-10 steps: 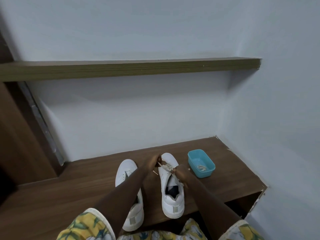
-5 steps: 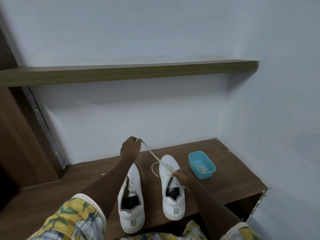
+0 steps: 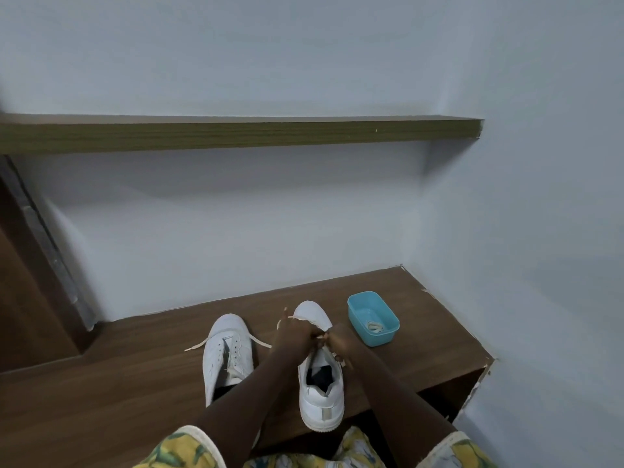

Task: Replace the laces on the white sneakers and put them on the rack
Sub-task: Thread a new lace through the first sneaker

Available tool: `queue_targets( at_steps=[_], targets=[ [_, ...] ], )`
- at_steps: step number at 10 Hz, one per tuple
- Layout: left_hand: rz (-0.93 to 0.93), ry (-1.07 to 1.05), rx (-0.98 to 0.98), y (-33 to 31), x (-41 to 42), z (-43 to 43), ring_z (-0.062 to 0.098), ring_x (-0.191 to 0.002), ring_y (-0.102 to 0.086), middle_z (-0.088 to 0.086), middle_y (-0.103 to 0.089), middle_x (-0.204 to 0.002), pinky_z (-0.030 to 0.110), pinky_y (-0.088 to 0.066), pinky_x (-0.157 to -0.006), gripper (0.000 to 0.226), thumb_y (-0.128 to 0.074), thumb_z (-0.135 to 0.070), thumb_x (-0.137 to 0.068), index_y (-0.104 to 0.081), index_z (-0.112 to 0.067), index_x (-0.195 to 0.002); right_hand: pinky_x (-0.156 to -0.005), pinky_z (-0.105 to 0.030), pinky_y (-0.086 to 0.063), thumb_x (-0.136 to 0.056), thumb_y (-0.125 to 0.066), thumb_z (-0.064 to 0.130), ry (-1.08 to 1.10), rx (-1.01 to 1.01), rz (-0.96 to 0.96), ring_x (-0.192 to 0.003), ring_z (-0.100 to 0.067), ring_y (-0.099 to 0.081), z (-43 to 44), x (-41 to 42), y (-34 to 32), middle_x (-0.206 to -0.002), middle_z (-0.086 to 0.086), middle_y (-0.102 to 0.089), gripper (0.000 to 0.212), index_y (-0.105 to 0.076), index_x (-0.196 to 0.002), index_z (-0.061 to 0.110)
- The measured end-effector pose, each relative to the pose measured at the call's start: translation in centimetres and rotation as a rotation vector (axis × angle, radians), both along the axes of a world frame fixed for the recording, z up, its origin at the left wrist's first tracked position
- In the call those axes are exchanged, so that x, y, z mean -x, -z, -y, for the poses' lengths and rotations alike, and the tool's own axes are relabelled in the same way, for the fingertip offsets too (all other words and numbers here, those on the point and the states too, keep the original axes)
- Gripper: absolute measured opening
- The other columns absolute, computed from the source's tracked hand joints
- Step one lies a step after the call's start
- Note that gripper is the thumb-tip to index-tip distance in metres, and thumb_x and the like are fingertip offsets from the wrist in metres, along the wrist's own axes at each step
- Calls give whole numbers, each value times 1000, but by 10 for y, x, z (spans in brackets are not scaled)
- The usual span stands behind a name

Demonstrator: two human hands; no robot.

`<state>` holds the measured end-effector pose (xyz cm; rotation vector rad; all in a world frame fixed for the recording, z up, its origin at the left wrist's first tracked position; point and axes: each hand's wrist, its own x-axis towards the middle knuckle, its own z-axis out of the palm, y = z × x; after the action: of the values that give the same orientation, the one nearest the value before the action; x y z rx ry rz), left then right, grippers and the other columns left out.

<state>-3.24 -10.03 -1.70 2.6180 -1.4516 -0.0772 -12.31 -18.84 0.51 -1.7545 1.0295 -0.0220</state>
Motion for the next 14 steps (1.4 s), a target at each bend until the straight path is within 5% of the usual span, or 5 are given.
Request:
queue_targets(
  at_steps=[2, 4, 9, 12, 14],
  targets=[
    [-198, -114, 211, 4, -9, -9, 11, -99, -60, -5, -71, -100, 33, -4, -113, 22, -53, -28, -94, -73, -22, -99, -45, -3, -41, -92, -51, 7, 30, 80, 63, -45, 14, -54, 5, -5, 4, -55, 8, -59, 13, -64, -90, 8],
    [-495, -282, 369, 7, -4, -9, 20, -91, -64, 3, -73, -84, 46, -35, -105, 26, -60, -2, -80, -73, -19, -65, -72, -27, -46, -93, -50, 21, 107, 430, -68, -101, -24, -64, 0, -14, 15, -107, -10, -68, 27, -66, -107, 4],
    [-616, -506, 411, 28, -3, -20, 2, -55, -45, -12, -53, -59, 9, -31, -46, 25, -56, 4, -81, -70, -7, -64, -69, -24, -39, -94, -48, 22, 68, 479, -180, -104, -24, -63, 11, -2, 42, -111, -10, -66, 30, -65, -111, 4],
    [-583, -440, 241, 33, -5, -24, 16, -71, -50, 7, -58, -75, 24, -35, -62, 34, -50, -30, -96, -58, -9, -69, -40, -7, -37, -90, -53, 8, -29, 359, -70, -43, -6, -49, 17, 16, 17, -64, 2, -42, 22, -62, -105, -6],
    [-979, -510, 633, 14, -5, -23, 19, -69, -56, 5, -61, -70, 28, -41, -67, 37, -46, -31, -97, -61, -9, -70, -58, -19, -38, -89, -57, 19, -192, 557, -216, -58, -7, -44, 35, 20, -1, -68, 3, -48, 27, -67, -101, -3]
  ],
)
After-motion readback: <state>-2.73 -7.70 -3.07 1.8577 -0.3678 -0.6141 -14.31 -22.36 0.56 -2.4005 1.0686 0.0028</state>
